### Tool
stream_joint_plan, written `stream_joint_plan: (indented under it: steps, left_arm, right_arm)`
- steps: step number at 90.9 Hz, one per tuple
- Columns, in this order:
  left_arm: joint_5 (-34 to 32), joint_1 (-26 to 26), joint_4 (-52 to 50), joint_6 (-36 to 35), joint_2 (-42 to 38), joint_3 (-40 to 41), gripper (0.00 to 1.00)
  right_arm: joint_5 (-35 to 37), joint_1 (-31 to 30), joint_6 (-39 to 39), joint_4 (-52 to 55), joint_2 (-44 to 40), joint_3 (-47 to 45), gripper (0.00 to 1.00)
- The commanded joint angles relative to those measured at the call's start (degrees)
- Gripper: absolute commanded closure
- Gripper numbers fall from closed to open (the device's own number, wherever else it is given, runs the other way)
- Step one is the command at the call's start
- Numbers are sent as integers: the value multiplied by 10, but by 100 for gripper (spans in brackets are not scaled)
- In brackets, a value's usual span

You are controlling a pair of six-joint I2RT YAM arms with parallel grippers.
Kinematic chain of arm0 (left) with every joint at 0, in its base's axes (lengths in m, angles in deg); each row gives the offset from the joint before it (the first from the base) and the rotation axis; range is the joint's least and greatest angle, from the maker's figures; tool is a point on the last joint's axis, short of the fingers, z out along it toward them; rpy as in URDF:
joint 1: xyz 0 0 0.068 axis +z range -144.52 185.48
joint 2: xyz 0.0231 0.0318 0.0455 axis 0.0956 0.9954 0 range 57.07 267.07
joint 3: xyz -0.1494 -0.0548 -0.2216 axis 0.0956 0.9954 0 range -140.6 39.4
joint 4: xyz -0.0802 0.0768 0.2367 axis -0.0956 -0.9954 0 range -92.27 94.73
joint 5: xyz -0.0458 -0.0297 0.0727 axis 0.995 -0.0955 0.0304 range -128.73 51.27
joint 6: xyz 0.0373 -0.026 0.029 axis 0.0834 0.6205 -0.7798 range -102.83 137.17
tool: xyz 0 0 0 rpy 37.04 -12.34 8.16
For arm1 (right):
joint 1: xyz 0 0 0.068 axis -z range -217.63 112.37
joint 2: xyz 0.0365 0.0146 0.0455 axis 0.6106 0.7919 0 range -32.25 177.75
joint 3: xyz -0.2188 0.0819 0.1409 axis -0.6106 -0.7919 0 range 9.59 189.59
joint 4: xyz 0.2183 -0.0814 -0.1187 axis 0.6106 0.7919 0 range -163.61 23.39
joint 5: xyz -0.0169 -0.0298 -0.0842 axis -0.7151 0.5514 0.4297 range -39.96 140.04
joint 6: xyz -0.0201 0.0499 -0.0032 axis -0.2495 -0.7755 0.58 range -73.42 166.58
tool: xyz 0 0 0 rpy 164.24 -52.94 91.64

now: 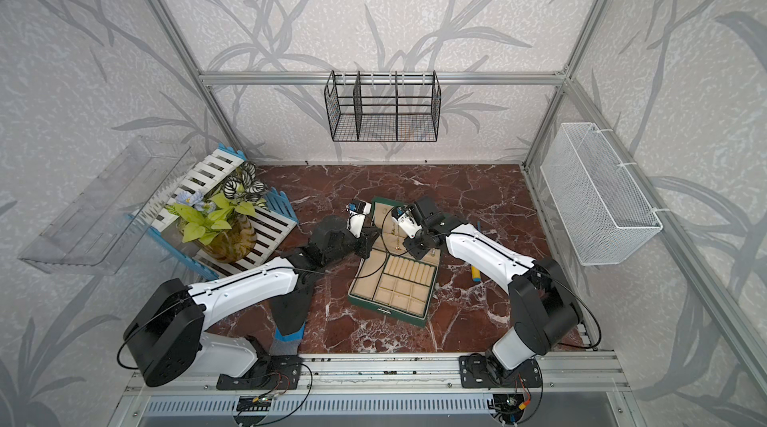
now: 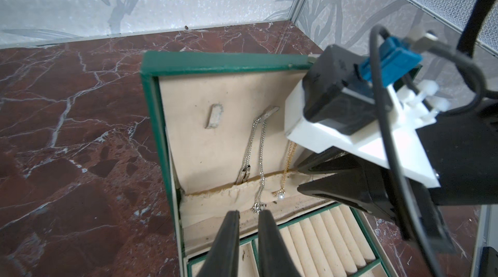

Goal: Put jewelry chain into jewelry box
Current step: Open the storage slot of the jewelry box.

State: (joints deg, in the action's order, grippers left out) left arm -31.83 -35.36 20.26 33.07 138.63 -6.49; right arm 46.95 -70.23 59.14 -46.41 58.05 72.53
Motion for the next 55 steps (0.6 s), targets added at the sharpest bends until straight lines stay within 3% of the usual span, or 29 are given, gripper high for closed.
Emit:
stream_joint_plan:
  steps: [1, 15, 35, 55]
  left_arm:
    - [15, -4, 20, -12, 22, -25, 83]
    - [-1, -9, 32, -2, 47, -29, 84]
    - [-17, -9, 42, 5, 48, -20, 84]
    - [-22, -9, 54, 15, 41, -4, 84]
  right_arm:
    - [10, -2, 7, -13, 15, 13, 79]
    - [31, -4, 11, -22, 16, 6, 79]
    - [81, -29, 33, -42, 4, -7, 68]
    - [117, -36, 37, -57, -10, -19, 64]
